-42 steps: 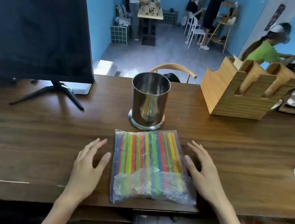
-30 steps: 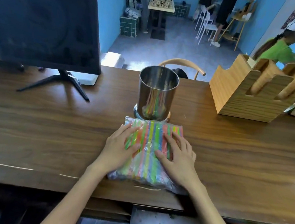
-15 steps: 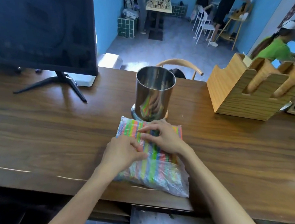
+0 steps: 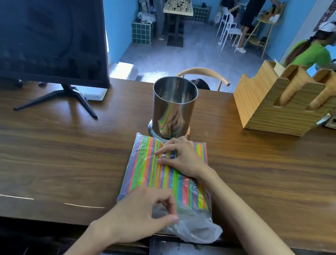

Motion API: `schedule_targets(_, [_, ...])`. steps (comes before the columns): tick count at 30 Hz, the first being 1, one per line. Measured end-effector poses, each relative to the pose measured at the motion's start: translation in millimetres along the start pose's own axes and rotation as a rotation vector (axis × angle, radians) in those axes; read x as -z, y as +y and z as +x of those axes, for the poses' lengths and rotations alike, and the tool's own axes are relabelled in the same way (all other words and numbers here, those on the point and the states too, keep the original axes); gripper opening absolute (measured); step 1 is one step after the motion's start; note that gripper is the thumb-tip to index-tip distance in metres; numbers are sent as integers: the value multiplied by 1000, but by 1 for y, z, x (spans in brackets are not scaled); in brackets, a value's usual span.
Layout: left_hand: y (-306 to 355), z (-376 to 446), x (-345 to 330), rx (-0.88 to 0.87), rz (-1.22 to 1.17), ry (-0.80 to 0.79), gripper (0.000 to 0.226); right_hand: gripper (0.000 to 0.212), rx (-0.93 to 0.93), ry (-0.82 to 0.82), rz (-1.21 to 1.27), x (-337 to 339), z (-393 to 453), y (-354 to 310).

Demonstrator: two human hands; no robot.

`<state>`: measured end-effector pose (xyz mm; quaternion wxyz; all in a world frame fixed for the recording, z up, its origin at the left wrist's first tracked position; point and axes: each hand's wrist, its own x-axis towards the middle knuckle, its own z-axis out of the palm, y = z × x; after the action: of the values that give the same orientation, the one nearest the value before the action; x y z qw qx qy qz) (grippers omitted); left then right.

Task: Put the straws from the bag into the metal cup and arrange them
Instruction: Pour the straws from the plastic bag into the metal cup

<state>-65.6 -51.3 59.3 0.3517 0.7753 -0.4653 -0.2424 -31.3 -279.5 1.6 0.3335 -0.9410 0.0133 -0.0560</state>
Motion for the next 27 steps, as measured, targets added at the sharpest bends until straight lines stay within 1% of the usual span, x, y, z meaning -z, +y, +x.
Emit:
schedule_targets(4, [2,-14,0,-38,80,-50,16,26,29,46,-36,-5,-3,-1])
schedule_targets(9, [-2,-24,-12,-2,199,-256,21,25,54,72,-58,-7,-5,0])
schedule_targets(12, [-10,-25,-18,46,255,-378,20,25,58,75,-66,-8,-5,0])
schedule_targets(16, [-23,-13,-25,120,247,-521,22,24,77,100,-91,-10,-4,2])
schedule_targets(18, [-28,-10,-28,213,68,-622,33,23,87,101,-102,-11,-5,1])
schedule_targets(19, [-28,-9,-26,228,-39,-600,37,23,88,102,-99,-10,-6,0])
schedule_targets(20, [-26,-9,-21,186,-98,-511,34,24,81,113,-89,-8,-7,0])
schedule_targets(22, [-26,-10,-8,50,-185,-186,21,24,72,177,-65,-5,-12,-2])
schedule_targets(23, [-27,-7,-1,-10,-144,15,19,23,74,222,-55,-4,-15,-3])
schedule_targets(24, [-30,-2,7,-70,-36,209,17,23,70,266,-51,-4,-19,-4])
schedule_targets(25, [-45,11,4,-114,117,355,16,23,52,301,-56,-3,-23,-5])
schedule_targets(26, [-53,22,6,-105,273,429,21,25,19,323,-75,-4,-27,-5])
schedule_targets(27, [-63,32,4,-39,379,425,33,27,-25,331,-110,-5,-31,-6])
